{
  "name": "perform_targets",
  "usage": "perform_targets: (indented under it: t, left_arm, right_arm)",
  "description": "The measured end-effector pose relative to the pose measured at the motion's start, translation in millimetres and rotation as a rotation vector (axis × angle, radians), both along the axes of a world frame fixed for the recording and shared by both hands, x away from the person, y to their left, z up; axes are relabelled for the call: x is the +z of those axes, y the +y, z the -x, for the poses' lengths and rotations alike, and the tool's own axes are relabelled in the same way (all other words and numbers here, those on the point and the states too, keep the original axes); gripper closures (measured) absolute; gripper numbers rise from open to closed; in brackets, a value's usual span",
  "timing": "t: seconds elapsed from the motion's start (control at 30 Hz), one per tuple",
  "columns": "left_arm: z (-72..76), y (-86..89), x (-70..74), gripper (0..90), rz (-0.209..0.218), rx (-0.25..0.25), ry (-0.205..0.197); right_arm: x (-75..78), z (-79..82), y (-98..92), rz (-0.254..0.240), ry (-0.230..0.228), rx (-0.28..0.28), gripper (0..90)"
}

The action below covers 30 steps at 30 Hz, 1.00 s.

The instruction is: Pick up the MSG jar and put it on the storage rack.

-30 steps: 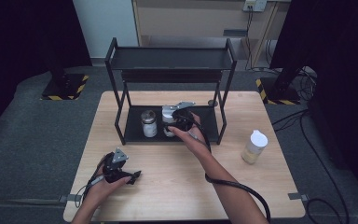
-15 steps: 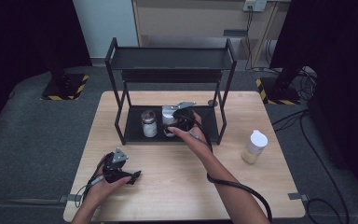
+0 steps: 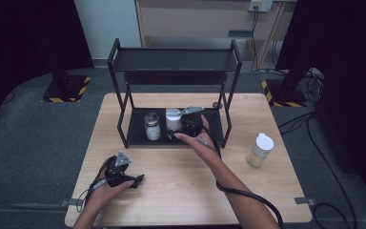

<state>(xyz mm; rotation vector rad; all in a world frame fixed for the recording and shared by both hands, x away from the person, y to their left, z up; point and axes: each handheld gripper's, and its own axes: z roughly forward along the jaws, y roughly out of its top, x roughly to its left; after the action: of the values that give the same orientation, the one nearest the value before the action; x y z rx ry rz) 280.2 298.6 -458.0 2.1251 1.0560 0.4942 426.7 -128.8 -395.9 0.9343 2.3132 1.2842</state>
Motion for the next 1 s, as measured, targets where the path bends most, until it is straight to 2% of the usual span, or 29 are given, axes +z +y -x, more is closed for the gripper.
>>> perform_targets:
  t: [0.43,0.6,0.73,0.83,1.0]
  left_arm:
    - [0.0,0.0,-0.1,0.0,0.001,0.000,0.000]
    - [0.1,0.0,-0.1,0.0,0.001,0.000,0.000]
    - [0.0,0.0,0.0,0.0,0.000,0.000,0.000]
    - [0.0,0.0,0.0,0.0,0.000,0.000,0.000]
    - [-0.2,-0.1,0.3,0.0,-0.003,-0.001,0.000]
  right_arm:
    - [1.7,23.9,-17.1,-0.015,-0.018,0.052,3.3]
    - [4.6,35.0,-22.6,0.006,-0.034,0.068,3.2]
    - [7.9,44.0,-30.5,-0.003,-0.035,0.076,3.2]
    - [10.8,54.7,-38.3,0.004,-0.044,0.091,3.1]
    - [12.8,63.7,-47.1,0.010,-0.048,0.102,3.1]
